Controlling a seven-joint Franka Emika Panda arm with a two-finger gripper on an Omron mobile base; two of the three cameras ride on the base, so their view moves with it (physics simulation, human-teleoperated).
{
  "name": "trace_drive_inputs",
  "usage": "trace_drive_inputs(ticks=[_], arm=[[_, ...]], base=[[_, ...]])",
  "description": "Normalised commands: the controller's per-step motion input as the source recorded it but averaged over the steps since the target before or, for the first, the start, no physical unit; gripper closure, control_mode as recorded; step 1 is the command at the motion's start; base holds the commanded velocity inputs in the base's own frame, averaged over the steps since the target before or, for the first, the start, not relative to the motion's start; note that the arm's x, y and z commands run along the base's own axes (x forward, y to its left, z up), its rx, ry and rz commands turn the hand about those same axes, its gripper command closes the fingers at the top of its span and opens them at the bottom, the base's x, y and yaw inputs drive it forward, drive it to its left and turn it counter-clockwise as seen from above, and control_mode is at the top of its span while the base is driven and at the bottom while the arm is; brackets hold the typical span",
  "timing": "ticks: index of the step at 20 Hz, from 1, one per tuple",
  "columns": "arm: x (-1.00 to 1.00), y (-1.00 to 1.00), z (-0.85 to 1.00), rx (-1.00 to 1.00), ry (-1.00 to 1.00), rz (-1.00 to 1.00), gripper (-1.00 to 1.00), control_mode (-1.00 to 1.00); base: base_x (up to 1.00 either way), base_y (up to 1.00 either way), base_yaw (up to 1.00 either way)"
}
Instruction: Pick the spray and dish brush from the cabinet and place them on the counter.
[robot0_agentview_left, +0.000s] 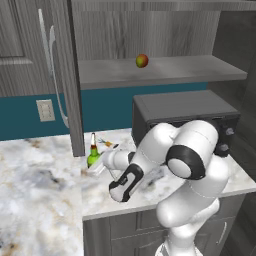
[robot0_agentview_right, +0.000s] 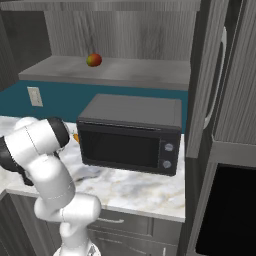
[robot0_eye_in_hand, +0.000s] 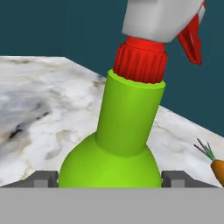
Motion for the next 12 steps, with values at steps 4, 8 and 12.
trace_drive_inputs(ticks=[4,8,12], arm=[[0.14,0.5,-0.3,0.0,-0.05,0.0,1.0,-1.0],[0.02,0.49,-0.42,0.0,-0.14,0.01,1.0,-1.0],[0.0,0.49,-0.51,0.0,-0.19,0.05,1.0,-1.0]], base=[[0.0,0.0,0.0],[0.0,0.0,0.0],[0.0,0.0,0.0]])
